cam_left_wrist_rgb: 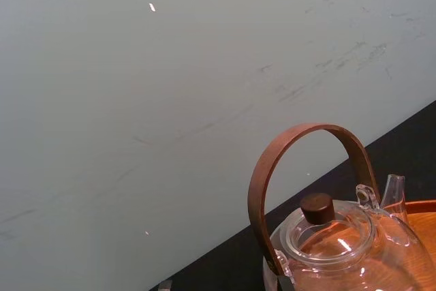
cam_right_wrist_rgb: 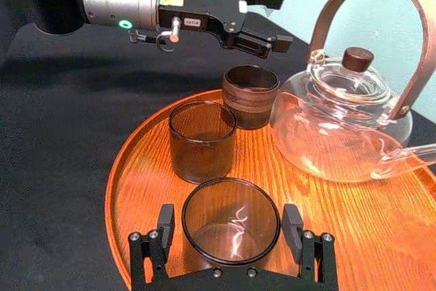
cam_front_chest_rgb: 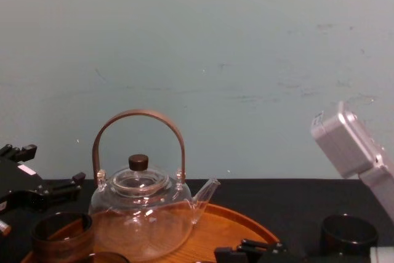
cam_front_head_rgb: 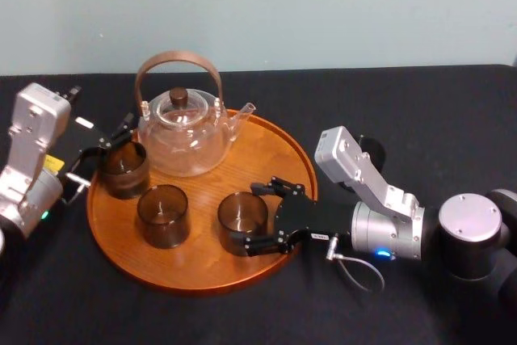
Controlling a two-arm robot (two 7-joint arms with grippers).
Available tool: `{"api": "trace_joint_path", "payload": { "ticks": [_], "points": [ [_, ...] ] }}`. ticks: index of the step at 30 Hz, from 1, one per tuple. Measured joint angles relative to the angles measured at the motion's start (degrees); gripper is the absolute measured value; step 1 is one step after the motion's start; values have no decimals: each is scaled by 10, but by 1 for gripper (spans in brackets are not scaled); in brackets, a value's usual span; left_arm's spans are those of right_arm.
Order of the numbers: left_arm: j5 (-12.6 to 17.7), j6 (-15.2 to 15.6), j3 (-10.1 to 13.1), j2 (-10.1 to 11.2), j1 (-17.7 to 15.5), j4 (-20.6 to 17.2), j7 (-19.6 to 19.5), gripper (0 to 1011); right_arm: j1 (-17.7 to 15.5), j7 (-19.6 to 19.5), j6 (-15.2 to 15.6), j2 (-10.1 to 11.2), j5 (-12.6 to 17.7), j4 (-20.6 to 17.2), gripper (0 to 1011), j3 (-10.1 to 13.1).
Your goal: Pick up the glass from the table and place it on the tray.
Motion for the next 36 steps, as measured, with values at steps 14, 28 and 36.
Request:
{"api": "trace_joint_path", "payload": {
  "ticks": [14,28,36],
  "points": [
    [0,0,0,0,0,0,0,1001,-38,16,-10,50,37,-55,1002,29],
    [0,0,0,0,0,0,0,1001,-106,0,-17,120,75,-122,1002,78],
    [0,0,0,0,0,0,0,1001,-142,-43,-19,137,80,-134,1003,118]
  ]
}}
